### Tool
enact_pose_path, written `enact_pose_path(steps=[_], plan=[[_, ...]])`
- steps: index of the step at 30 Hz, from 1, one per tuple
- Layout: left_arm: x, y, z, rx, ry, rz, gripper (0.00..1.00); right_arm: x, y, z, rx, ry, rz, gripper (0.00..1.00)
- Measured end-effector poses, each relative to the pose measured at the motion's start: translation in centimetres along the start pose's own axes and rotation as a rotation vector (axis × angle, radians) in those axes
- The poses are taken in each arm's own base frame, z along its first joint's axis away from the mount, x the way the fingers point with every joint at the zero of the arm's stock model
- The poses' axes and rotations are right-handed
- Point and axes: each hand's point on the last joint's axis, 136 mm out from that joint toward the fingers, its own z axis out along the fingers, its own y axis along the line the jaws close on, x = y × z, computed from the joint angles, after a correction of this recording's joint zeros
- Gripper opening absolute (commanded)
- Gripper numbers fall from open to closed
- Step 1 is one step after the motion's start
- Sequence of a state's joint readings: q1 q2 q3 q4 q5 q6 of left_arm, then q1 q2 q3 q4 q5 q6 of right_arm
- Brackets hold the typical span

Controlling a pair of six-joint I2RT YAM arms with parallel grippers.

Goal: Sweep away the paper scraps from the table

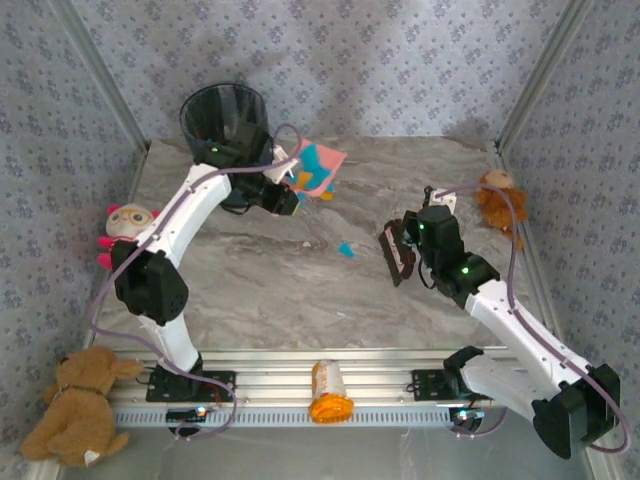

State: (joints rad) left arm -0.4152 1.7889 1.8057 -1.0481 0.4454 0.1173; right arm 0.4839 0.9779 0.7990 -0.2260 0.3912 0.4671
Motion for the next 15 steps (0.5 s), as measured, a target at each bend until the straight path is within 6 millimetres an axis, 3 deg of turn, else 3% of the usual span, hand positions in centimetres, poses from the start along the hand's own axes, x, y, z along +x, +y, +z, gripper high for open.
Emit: enact_pose_path(steps=[8,15], plan=[[-2.9,1.2,-3.4,0.058,-0.117,-0.118,0.0,0.3,0.2,0.4,-0.006,0.013,0.006,0.0],[-6.7,3.0,-6.9,0.088,-0.244,-0.205,0.0,0.5,0.2,0.6,-0.005,0.021,0.009,0.0]])
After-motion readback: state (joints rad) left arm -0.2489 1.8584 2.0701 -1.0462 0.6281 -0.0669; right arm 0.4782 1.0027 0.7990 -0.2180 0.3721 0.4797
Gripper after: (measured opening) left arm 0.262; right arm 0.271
